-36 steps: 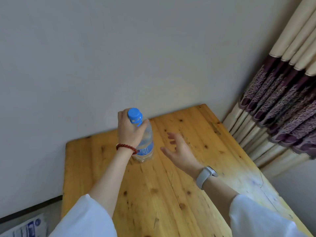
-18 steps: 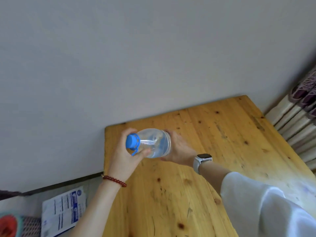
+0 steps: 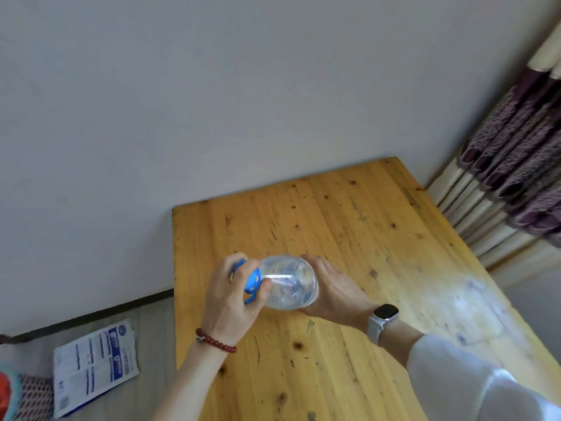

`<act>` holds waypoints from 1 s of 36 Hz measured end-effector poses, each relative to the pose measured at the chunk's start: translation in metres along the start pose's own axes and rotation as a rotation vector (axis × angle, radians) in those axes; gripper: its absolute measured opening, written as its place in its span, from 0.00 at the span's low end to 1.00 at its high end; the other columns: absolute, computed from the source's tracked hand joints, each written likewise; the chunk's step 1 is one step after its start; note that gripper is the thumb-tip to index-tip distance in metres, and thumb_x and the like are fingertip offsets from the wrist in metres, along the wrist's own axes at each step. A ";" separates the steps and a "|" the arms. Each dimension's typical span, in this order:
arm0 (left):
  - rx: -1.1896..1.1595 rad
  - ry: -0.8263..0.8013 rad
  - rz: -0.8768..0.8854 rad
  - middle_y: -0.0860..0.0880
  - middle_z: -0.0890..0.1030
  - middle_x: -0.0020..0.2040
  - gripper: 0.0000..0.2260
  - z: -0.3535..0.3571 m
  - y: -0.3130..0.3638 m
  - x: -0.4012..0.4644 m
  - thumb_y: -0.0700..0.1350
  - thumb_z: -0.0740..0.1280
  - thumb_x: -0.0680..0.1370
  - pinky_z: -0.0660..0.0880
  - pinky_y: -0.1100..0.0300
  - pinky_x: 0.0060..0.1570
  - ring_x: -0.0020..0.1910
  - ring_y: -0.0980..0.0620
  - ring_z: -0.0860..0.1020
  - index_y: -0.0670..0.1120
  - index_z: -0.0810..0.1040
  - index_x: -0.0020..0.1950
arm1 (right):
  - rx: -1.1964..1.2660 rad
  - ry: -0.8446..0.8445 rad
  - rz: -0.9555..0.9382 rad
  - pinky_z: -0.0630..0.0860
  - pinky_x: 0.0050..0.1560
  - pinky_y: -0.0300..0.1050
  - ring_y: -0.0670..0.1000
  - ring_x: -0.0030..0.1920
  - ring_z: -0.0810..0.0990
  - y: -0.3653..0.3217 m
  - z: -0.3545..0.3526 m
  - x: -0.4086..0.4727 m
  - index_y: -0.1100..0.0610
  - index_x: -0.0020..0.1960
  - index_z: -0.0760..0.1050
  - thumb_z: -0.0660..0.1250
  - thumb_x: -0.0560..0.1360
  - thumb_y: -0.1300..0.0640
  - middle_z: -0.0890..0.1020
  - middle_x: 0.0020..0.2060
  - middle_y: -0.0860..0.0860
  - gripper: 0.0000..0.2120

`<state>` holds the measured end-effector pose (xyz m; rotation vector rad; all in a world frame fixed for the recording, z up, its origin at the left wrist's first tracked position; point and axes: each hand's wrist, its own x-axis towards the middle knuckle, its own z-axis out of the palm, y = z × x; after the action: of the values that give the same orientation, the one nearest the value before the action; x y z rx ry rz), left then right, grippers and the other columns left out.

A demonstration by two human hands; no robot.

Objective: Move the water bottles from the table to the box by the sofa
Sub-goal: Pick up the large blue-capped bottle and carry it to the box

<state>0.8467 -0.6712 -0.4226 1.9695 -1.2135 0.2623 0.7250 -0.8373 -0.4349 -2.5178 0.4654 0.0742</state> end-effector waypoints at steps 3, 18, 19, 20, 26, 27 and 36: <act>-0.069 -0.006 0.067 0.46 0.72 0.49 0.12 0.013 0.029 -0.011 0.52 0.60 0.76 0.75 0.56 0.41 0.43 0.48 0.75 0.46 0.70 0.54 | 0.002 0.015 0.066 0.67 0.53 0.38 0.49 0.62 0.70 0.009 -0.009 -0.044 0.51 0.72 0.51 0.70 0.66 0.40 0.66 0.66 0.49 0.42; -0.399 -0.293 0.391 0.51 0.70 0.49 0.07 0.079 0.234 -0.090 0.48 0.58 0.76 0.70 0.61 0.46 0.46 0.50 0.72 0.48 0.70 0.51 | 0.098 0.293 0.594 0.68 0.39 0.40 0.48 0.45 0.73 0.059 -0.001 -0.332 0.49 0.62 0.62 0.70 0.60 0.41 0.74 0.54 0.46 0.35; -0.422 -0.317 0.413 0.51 0.71 0.49 0.07 0.083 0.253 -0.100 0.49 0.58 0.76 0.70 0.61 0.45 0.45 0.50 0.72 0.48 0.71 0.50 | 0.093 0.328 0.622 0.68 0.38 0.40 0.47 0.44 0.72 0.059 0.001 -0.358 0.50 0.61 0.62 0.71 0.60 0.42 0.74 0.53 0.46 0.34; -0.448 -0.340 0.444 0.49 0.72 0.48 0.08 0.087 0.274 -0.110 0.50 0.57 0.77 0.70 0.60 0.45 0.44 0.49 0.73 0.48 0.71 0.50 | 0.099 0.363 0.646 0.70 0.38 0.41 0.47 0.44 0.73 0.058 0.001 -0.385 0.50 0.60 0.63 0.71 0.59 0.43 0.75 0.52 0.47 0.33; -0.636 -0.434 0.670 0.49 0.71 0.48 0.07 0.099 0.411 -0.199 0.48 0.58 0.76 0.70 0.60 0.45 0.44 0.49 0.72 0.47 0.70 0.49 | 0.172 0.585 0.792 0.75 0.49 0.49 0.52 0.51 0.74 0.023 0.017 -0.561 0.56 0.57 0.67 0.71 0.64 0.54 0.74 0.52 0.52 0.24; -0.683 -0.461 0.702 0.49 0.71 0.48 0.06 0.101 0.432 -0.218 0.47 0.59 0.76 0.70 0.60 0.46 0.44 0.50 0.72 0.47 0.70 0.49 | 0.182 0.620 0.826 0.76 0.50 0.51 0.53 0.51 0.74 0.016 0.024 -0.591 0.56 0.56 0.68 0.70 0.64 0.54 0.74 0.52 0.52 0.23; -0.944 -0.836 0.895 0.41 0.77 0.45 0.06 0.099 0.595 -0.405 0.45 0.59 0.75 0.72 0.58 0.48 0.46 0.50 0.74 0.46 0.70 0.50 | 0.165 0.791 1.255 0.65 0.53 0.37 0.50 0.59 0.70 -0.032 0.128 -0.832 0.53 0.62 0.64 0.70 0.65 0.49 0.71 0.55 0.46 0.29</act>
<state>0.1236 -0.6101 -0.4003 0.5916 -2.1589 -0.6685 -0.0383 -0.4827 -0.3981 -1.6211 2.1512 -0.4698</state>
